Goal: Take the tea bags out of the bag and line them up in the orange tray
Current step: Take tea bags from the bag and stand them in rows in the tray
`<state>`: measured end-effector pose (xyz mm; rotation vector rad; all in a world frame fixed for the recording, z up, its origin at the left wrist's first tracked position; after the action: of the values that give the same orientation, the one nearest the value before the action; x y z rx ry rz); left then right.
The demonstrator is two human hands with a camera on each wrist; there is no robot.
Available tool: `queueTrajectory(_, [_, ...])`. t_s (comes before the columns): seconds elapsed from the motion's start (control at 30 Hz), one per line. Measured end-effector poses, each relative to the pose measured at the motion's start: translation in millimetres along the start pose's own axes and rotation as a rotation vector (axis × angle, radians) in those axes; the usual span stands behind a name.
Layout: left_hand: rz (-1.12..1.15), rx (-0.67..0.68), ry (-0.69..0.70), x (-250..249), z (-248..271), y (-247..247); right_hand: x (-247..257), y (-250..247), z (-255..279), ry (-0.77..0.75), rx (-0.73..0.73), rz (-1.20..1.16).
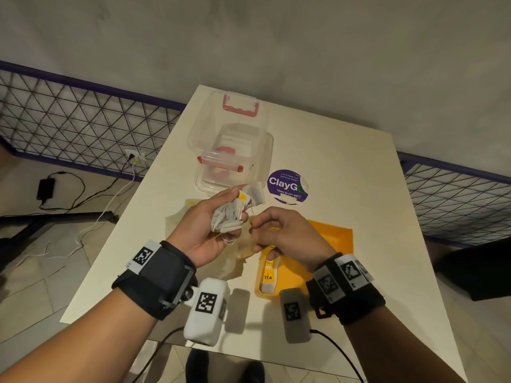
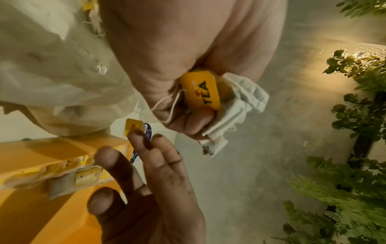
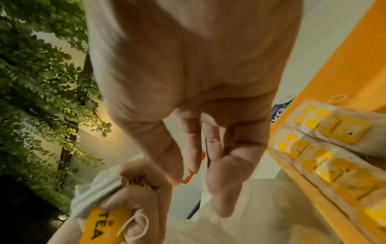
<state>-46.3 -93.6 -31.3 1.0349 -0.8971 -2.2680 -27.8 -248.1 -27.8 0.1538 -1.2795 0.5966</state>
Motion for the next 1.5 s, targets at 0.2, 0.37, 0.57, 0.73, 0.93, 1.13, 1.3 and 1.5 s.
queueTrajectory(0.2, [0.002,0.004,-0.015,0.4,0.9,5.4,-5.9,20.0,-10.6,-0.039,0.016,0.065])
queueTrajectory(0.37, [0.01,0.007,-0.031,-2.6,3.9,5.4,-8.3,19.1,-19.2,0.014,-0.143,-0.1])
queueTrajectory(0.57, [0.029,0.008,-0.044,-1.2,6.5,0.7,-5.1,23.3,-26.0,-0.027,-0.129,0.005])
queueTrajectory(0.73, [0.028,0.011,-0.039,-4.3,8.3,-6.1,-7.0,13.1,-21.0,0.013,-0.194,0.123])
queueTrajectory(0.93, [0.016,-0.056,-0.04,-1.8,9.2,-16.1,11.1,-15.4,0.0,-0.188,-0.422,0.579])
queueTrajectory(1.13, [-0.001,-0.069,-0.077,2.9,8.5,-14.9,40.2,-28.5,13.2,-0.593,-0.489,0.692])
queueTrajectory(1.3, [-0.106,-0.067,-0.104,5.5,7.4,-16.1,67.1,-32.6,11.4,-0.598,-0.235,0.627])
queueTrajectory(1.5, [-0.239,-0.036,-0.113,7.4,10.9,-9.5,70.0,-16.8,-0.2,-0.359,0.038,0.628])
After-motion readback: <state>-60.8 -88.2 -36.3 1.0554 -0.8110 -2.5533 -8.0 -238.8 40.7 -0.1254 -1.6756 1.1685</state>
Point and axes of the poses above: each hand's wrist, its own z-axis away from the middle knuckle, its own y-axis out of the palm, x = y × z, the point moved 4 cm from there along -z, towards the middle knuckle, and after that the axes turned 9 degrees about -y, right-handed, at the moved point
